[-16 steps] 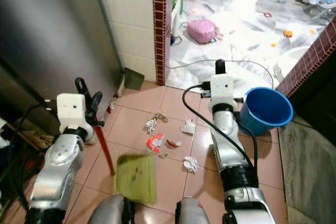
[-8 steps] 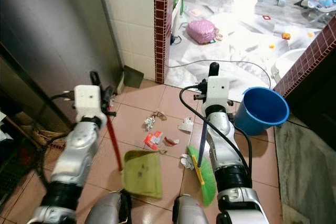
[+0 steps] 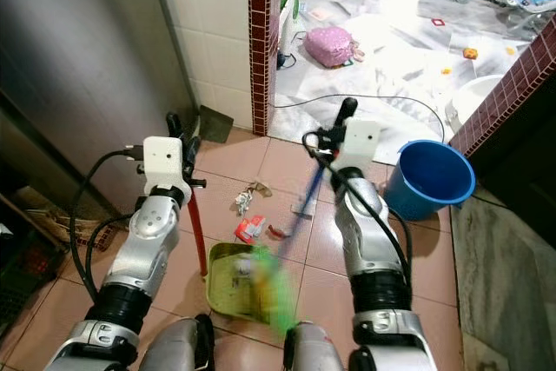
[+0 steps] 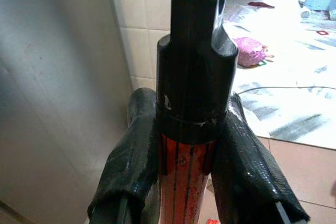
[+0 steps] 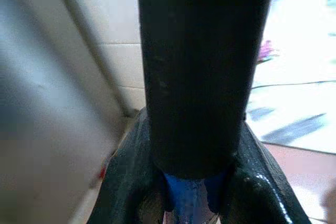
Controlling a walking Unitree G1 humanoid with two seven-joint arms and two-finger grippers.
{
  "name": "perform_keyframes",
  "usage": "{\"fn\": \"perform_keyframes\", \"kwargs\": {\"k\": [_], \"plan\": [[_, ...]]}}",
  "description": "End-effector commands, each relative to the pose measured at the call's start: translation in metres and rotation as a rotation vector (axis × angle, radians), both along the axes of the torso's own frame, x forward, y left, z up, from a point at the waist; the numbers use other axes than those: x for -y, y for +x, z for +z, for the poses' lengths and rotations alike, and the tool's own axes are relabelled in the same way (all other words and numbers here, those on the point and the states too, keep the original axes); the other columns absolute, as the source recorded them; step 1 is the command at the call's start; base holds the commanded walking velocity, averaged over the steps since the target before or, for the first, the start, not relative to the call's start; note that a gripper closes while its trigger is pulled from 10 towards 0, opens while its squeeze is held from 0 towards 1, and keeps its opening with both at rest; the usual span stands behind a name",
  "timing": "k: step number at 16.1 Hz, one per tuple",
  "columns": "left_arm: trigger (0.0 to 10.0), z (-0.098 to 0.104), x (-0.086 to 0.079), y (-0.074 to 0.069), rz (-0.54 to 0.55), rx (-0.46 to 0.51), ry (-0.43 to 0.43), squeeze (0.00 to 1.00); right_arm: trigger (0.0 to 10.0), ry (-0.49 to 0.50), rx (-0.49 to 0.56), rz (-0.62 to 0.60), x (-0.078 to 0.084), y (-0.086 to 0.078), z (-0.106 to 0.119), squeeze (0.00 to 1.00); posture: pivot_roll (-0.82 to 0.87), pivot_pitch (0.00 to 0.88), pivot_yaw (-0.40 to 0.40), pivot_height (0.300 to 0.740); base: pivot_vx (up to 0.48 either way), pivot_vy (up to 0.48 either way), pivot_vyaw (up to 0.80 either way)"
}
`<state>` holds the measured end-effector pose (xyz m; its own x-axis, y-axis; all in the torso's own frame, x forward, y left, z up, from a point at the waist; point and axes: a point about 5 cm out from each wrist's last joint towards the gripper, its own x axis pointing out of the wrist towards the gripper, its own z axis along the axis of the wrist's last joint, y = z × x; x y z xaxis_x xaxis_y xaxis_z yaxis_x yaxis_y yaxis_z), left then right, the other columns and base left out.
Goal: Sweep floor
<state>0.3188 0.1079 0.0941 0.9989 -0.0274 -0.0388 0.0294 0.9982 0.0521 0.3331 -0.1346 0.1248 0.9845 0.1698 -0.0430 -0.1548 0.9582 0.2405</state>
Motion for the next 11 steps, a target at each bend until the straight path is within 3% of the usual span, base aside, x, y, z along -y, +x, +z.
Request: {"fn": "perform_keyframes", "kwargs": {"k": [1, 4, 5, 6, 11], "plan": [[10.0, 0.001, 0.004, 0.002, -0.006, 0.005, -0.002, 0.00, 10.0, 0.059, 0.031, 0.080, -0.012, 0.002, 0.014, 0.00, -0.06, 0.141, -0.013, 0.740, 0.000, 0.000, 0.00], [10.0, 0.000, 0.004, 0.005, -0.004, 0.012, -0.010, 0.00, 10.0, 0.015, 0.082, 0.194, -0.021, 0.001, 0.027, 0.00, -0.06, 0.140, -0.014, 0.740, 0.000, 0.000, 0.00], [10.0, 0.000, 0.004, 0.005, -0.001, 0.014, -0.014, 0.00, 10.0, -0.134, 0.196, 0.181, -0.014, 0.003, 0.040, 0.00, -0.06, 0.142, -0.013, 0.740, 0.000, 0.000, 0.00], [10.0, 0.000, 0.004, 0.005, 0.001, 0.009, -0.018, 0.00, 10.0, -0.186, 0.238, 0.169, -0.010, 0.004, 0.046, 0.00, -0.06, 0.142, -0.012, 0.740, 0.000, 0.000, 0.00], [10.0, 0.017, -0.013, 0.003, -0.008, 0.054, -0.039, 0.00, 10.0, -0.301, 0.361, 0.057, 0.016, 0.008, 0.068, 0.00, -0.06, 0.139, -0.003, 0.740, 0.000, 0.000, 0.00]]}}
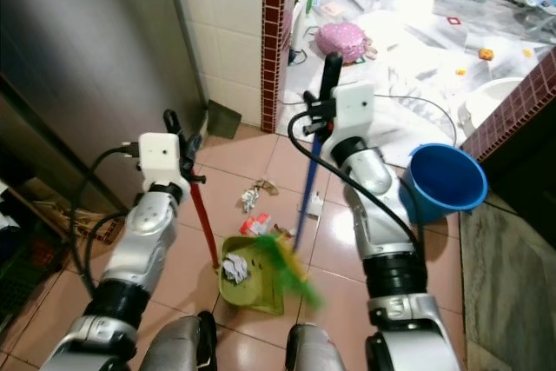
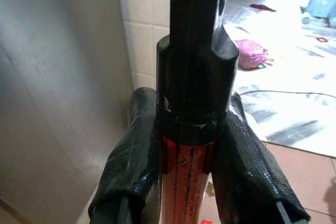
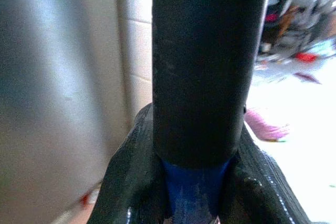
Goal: Sweep floor
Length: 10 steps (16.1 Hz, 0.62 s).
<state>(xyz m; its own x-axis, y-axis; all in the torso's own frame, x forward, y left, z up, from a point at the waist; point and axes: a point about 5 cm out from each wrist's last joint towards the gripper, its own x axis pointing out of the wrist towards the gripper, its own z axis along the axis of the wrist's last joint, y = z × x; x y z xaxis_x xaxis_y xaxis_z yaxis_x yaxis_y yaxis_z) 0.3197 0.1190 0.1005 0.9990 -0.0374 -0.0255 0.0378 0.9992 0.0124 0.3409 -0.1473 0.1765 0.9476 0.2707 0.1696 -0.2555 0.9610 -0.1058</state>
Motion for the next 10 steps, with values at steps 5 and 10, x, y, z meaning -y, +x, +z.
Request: {"fn": "perform_keyframes", "kwargs": {"k": [5, 10], "plan": [[10.0, 0.018, -0.017, -0.019, 0.000, 0.046, -0.006, 0.00, 10.0, -0.129, 0.144, -0.153, 0.017, -0.001, 0.012, 0.00, -0.04, 0.141, -0.003, 0.740, 0.000, 0.000, 0.00], [10.0, 0.022, -0.010, -0.032, -0.079, 0.031, -0.031, 0.00, 10.0, -0.204, 0.102, -0.279, 0.027, -0.004, -0.010, 0.00, -0.04, 0.138, 0.003, 0.740, 0.000, 0.000, -0.16]]}}
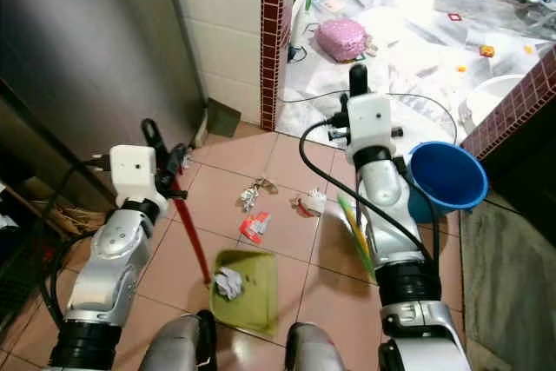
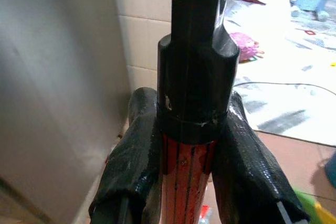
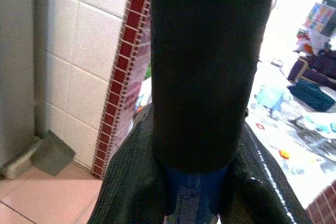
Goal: Sweep floor
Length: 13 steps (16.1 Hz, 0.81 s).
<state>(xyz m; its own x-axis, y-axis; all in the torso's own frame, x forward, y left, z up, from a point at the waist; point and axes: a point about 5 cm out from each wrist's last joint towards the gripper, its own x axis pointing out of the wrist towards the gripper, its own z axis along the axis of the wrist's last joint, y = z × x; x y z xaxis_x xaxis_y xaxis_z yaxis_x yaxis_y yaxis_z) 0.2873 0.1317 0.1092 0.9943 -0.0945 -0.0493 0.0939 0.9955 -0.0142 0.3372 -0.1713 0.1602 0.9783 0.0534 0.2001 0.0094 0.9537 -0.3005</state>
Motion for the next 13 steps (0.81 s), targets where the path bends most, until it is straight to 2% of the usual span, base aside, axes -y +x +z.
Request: {"fn": "perform_keyframes", "kwargs": {"k": [1, 3, 6, 9, 13], "plan": [[10.0, 0.015, 0.004, 0.001, -0.034, 0.062, -0.013, 0.00, 10.0, -0.027, 0.038, -0.023, 0.006, 0.000, 0.006, 0.00, -0.04, 0.136, 0.003, 0.740, 0.000, 0.000, -0.80], [10.0, 0.018, 0.006, 0.002, -0.043, 0.060, -0.018, 0.00, 10.0, -0.038, 0.041, -0.033, 0.008, 0.001, 0.005, 0.00, -0.04, 0.135, 0.003, 0.740, 0.000, 0.000, -0.80], [10.0, 0.020, 0.008, 0.003, -0.060, 0.060, -0.029, 0.00, 10.0, -0.051, 0.062, -0.049, 0.010, 0.001, 0.006, 0.00, -0.04, 0.130, 0.005, 0.740, 0.254, 0.000, -0.63], [10.0, 0.021, 0.009, 0.002, -0.064, 0.058, -0.033, 0.00, 10.0, -0.078, 0.165, -0.069, 0.010, 0.002, 0.024, 0.00, -0.04, 0.129, 0.005, 0.740, 0.275, 0.000, 0.00], [10.0, 0.020, 0.009, 0.001, -0.063, 0.052, -0.036, 0.00, 10.0, -0.140, 0.185, -0.084, 0.012, 0.003, 0.027, 0.00, -0.04, 0.135, 0.005, 0.740, 0.276, 0.000, 0.00]]}}
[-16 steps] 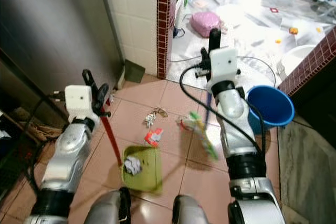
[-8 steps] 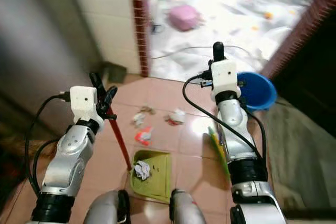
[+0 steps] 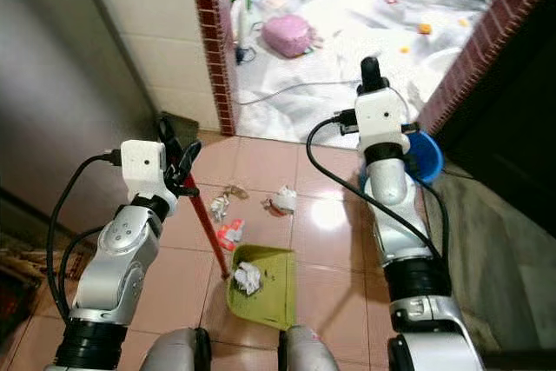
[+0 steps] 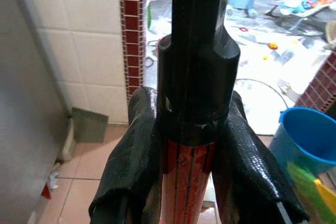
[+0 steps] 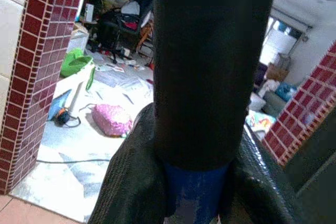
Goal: Sweep floor
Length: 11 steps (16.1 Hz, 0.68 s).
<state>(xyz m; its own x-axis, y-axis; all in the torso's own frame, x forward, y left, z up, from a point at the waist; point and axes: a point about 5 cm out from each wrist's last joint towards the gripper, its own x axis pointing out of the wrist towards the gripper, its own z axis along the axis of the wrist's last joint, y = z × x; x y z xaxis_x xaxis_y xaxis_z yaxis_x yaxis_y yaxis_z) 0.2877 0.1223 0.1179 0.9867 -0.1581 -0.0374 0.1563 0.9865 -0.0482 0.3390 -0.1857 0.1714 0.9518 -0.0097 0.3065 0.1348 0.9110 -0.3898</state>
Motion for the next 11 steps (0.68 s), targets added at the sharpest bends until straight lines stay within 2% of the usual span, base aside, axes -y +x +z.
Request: {"fn": "perform_keyframes", "kwargs": {"k": [1, 6, 11], "plan": [[10.0, 0.011, -0.001, 0.000, -0.001, 0.044, -0.002, 0.00, 10.0, -0.053, 0.063, -0.003, 0.000, 0.002, 0.013, 0.00, -0.04, 0.137, 0.003, 0.740, 0.277, 0.000, 0.00], [10.0, 0.010, -0.001, -0.001, -0.003, 0.037, 0.001, 0.00, 10.0, -0.117, 0.021, -0.071, 0.010, 0.001, 0.000, 0.00, -0.04, 0.144, 0.007, 0.740, 0.286, 0.000, 0.00], [10.0, 0.010, -0.001, -0.002, -0.005, 0.035, 0.003, 0.00, 10.0, -0.122, -0.050, -0.127, 0.016, 0.000, -0.015, 0.00, -0.04, 0.147, 0.009, 0.740, 0.308, -0.308, 0.00]]}}
